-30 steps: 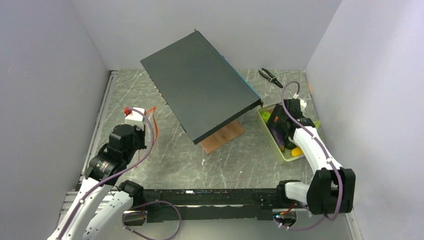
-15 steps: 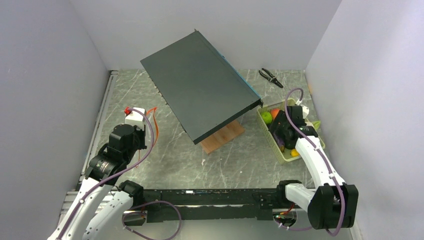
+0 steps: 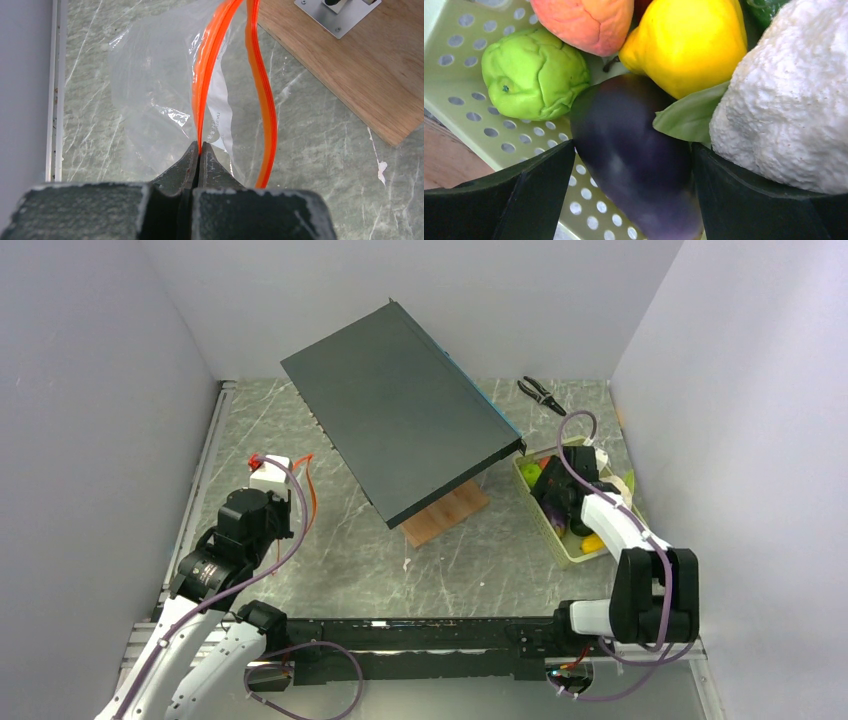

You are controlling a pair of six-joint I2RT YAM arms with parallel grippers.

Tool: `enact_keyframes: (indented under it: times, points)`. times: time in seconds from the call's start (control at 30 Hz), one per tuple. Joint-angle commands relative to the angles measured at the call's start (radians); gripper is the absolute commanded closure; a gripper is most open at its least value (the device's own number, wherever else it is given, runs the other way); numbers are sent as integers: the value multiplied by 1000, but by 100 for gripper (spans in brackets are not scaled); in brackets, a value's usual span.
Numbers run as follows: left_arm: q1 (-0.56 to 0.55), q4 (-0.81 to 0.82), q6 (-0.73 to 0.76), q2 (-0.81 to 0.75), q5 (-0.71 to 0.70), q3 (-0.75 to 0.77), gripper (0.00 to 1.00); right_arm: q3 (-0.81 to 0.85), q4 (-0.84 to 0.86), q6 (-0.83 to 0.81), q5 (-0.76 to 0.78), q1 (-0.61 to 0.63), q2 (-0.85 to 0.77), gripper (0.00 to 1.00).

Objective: Place the food in the zip-top bag and seal the zipper

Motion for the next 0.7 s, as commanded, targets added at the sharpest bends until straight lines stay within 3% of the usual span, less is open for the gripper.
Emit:
enact_keyframes:
  times: [0.0, 0.27, 0.43, 0.67]
  points:
    - [3, 44, -3, -9, 6, -7, 100, -2, 28, -29, -80, -27, 79, 12]
    - [3, 44, -2, -7, 7, -7, 100, 0, 42, -36, -89, -27, 103, 15]
    - [3, 41, -3, -6, 3, -5, 100, 6, 43, -52, -105, -27, 100, 30]
    - [3, 40, -3, 2, 5, -4, 100, 44, -18, -67, -101, -26, -44, 54]
